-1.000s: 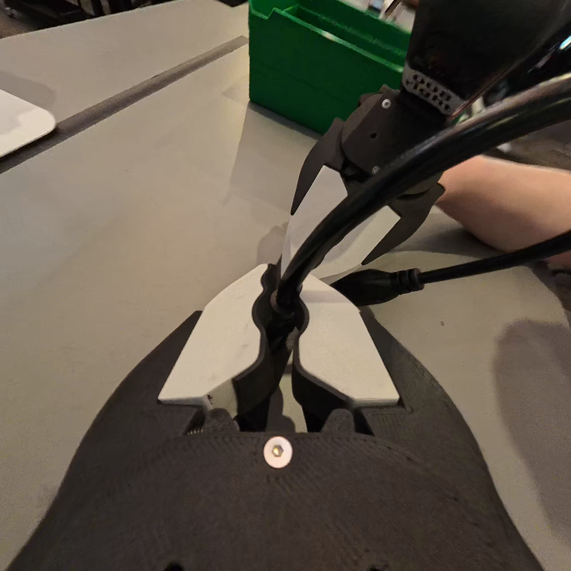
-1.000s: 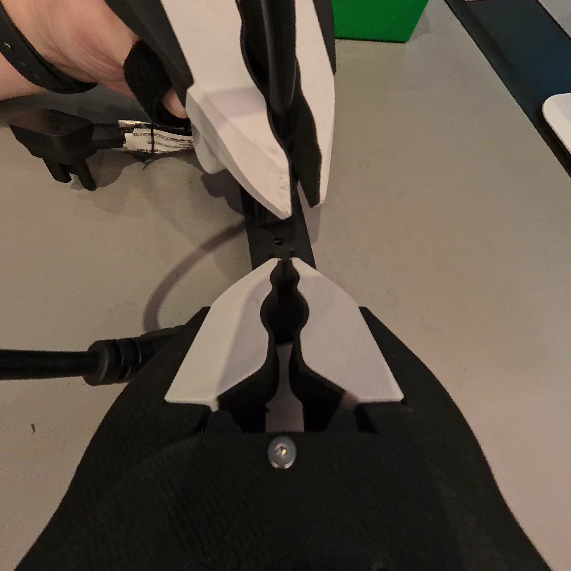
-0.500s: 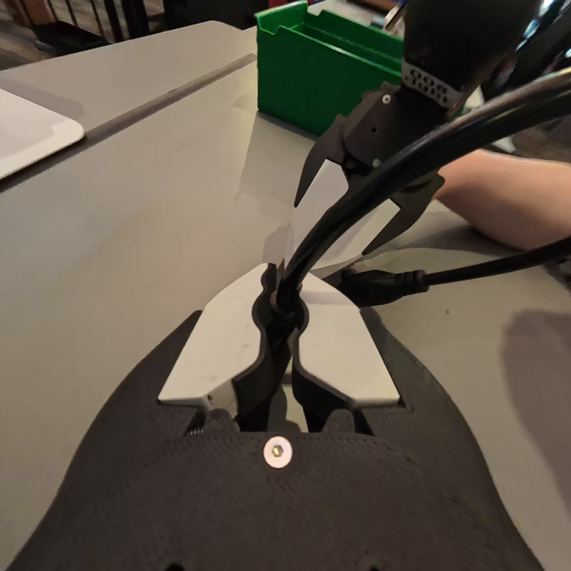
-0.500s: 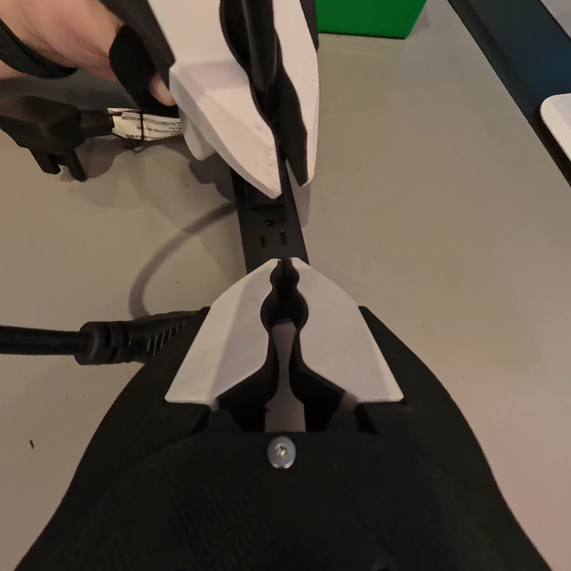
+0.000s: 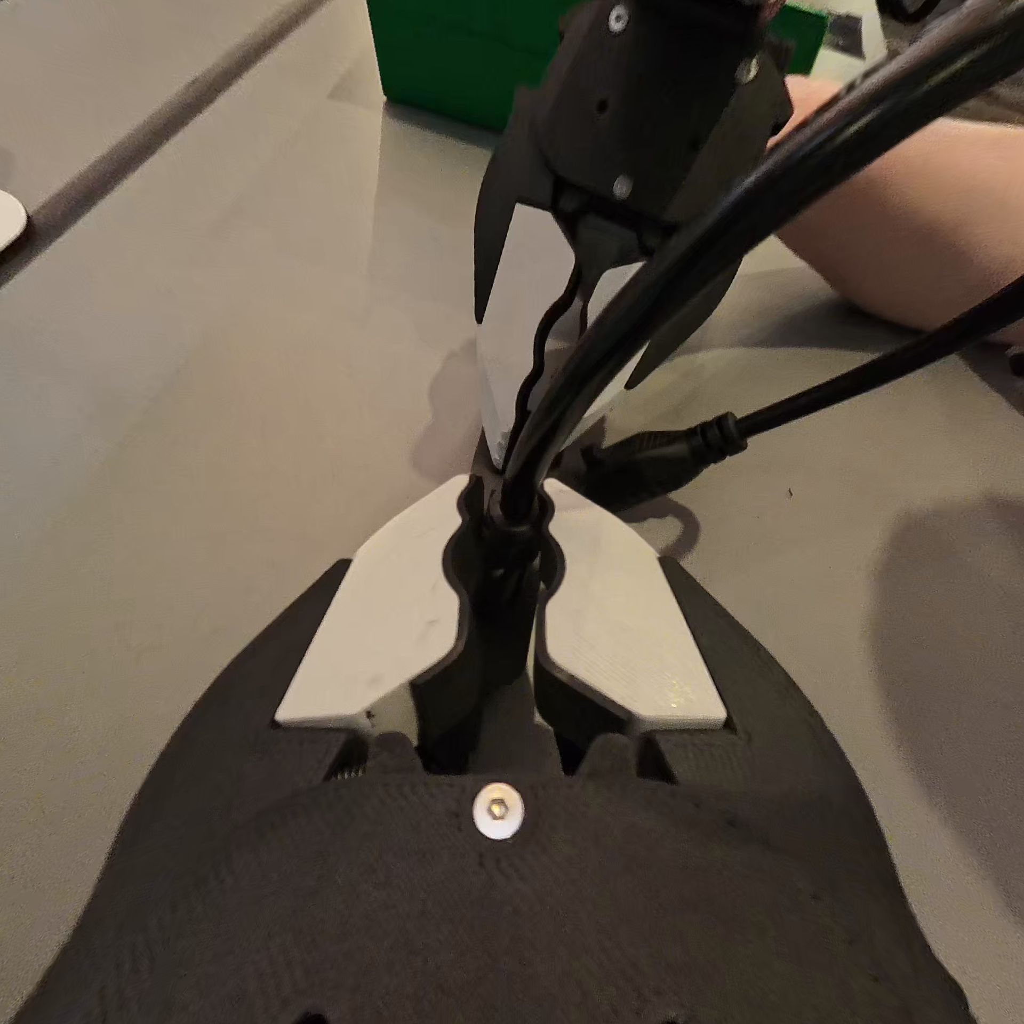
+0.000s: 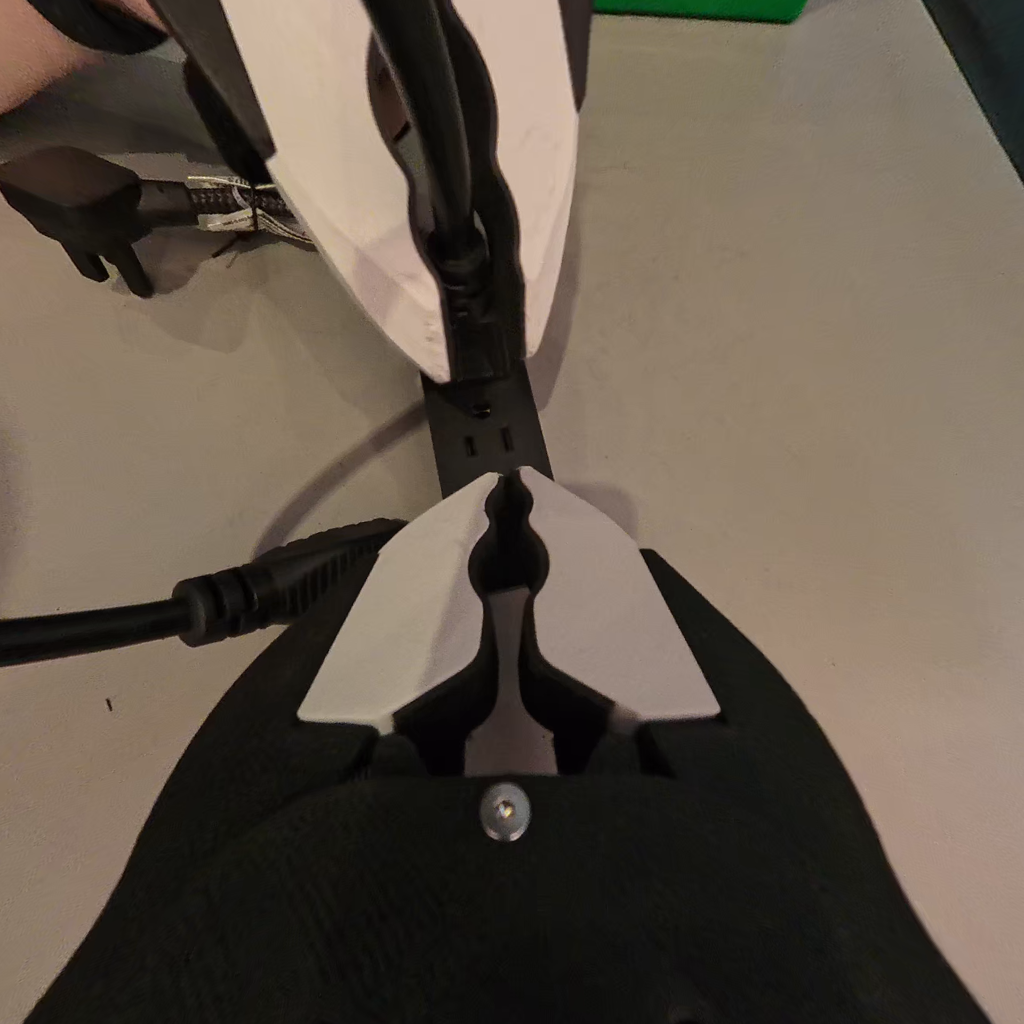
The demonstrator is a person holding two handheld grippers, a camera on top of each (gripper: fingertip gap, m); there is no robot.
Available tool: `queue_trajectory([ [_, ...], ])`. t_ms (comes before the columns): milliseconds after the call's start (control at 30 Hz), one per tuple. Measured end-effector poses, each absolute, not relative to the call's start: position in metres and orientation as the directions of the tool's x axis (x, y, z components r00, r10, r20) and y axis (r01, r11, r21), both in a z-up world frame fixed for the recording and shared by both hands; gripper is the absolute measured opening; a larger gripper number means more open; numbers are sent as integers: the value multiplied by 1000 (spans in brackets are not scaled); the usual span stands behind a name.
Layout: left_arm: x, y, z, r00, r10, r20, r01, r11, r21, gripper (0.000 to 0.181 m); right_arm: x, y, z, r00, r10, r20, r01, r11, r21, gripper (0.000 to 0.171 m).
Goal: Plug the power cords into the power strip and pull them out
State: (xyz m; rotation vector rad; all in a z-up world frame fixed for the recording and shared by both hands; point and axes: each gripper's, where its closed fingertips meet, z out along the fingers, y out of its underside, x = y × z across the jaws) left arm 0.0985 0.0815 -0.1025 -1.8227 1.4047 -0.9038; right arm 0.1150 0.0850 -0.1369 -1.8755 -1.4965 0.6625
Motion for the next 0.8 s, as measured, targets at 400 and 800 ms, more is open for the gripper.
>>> queue_trajectory([
  [400,113,76,-95,238,-962,132,-451,-230,-862,7,115,81,-137,245,969,-5,660,-171,-731,9],
  [800,96,89,-96,282,-934,218,-341,-310,-887,9,108,82,-139,255,967,0,654,-172,-737,10],
])
